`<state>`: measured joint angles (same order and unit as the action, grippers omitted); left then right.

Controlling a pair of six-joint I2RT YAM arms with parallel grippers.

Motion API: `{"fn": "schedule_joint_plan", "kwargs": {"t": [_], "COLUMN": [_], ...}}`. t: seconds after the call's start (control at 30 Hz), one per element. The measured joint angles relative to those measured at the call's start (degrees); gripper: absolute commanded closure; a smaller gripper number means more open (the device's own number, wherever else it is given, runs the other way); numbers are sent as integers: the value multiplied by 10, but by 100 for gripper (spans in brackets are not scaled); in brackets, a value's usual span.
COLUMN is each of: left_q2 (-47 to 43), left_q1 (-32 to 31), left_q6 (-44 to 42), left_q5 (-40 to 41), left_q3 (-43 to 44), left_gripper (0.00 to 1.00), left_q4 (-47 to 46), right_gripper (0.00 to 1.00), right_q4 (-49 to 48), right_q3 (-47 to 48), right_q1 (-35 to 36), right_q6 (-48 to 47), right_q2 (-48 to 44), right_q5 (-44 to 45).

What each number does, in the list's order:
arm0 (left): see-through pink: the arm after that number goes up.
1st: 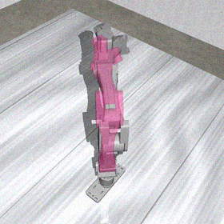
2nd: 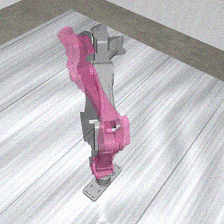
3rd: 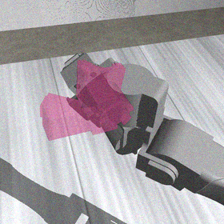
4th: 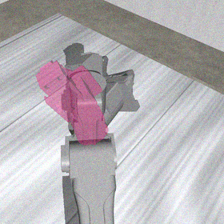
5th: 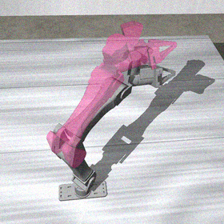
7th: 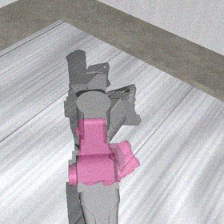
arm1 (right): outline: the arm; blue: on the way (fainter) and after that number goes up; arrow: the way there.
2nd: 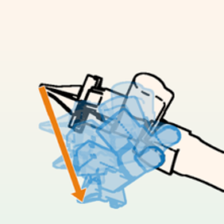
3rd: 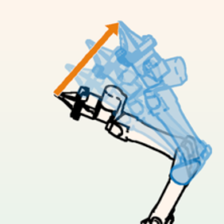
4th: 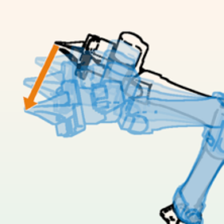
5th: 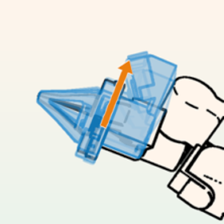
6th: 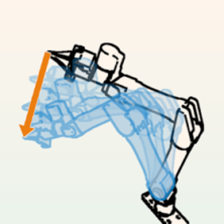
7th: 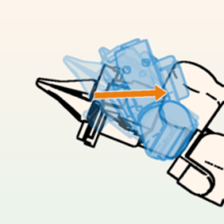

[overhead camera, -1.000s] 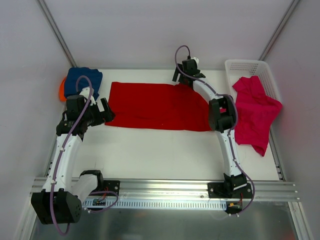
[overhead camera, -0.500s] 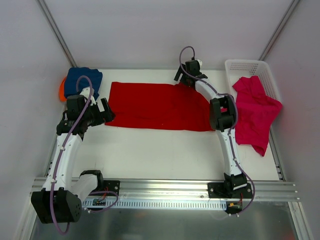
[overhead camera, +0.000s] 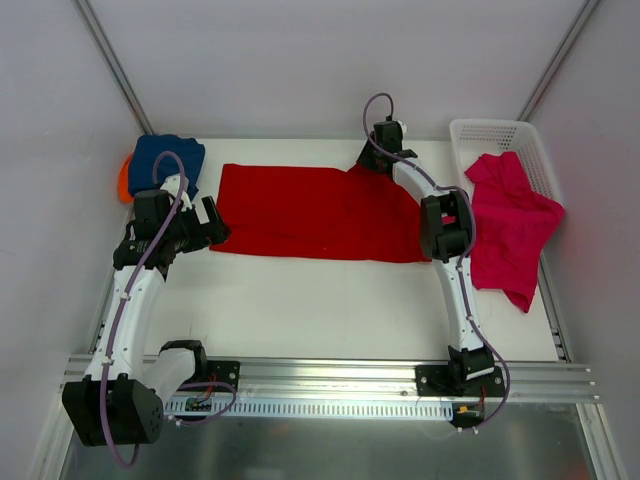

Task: Fold and stack the t-shirts
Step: Grap the side of the flattened tshirt furthest away from the robot with both arms

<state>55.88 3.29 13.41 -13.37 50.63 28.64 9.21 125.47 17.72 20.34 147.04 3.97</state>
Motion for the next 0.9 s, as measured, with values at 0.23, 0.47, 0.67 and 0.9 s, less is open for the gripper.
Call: {"fn": "schedule_joint_plan", "kwargs": {"t": [0.23,0.47,0.67,0.9], "left_q2": [0,10,77,295], "left_q1": [0,0,0,-2], "left_q6": [0,0,2,4], "left_q5": [0,0,0,-21], "left_q3": [0,0,15,215], "left_gripper": [1,1,1,1], "left_q4": [0,0,6,12], "right_gripper": [92,100,100,100], "right_q4": [0,0,-9,6], "right_q3": [0,-11,-82,-136], "right_q1": [0,0,0,0], "right_q6": [-3,-12,-17,-48], "right_q2": [0,-1,-44,-104], "right_q5": [-1,0,-10,-16]}}
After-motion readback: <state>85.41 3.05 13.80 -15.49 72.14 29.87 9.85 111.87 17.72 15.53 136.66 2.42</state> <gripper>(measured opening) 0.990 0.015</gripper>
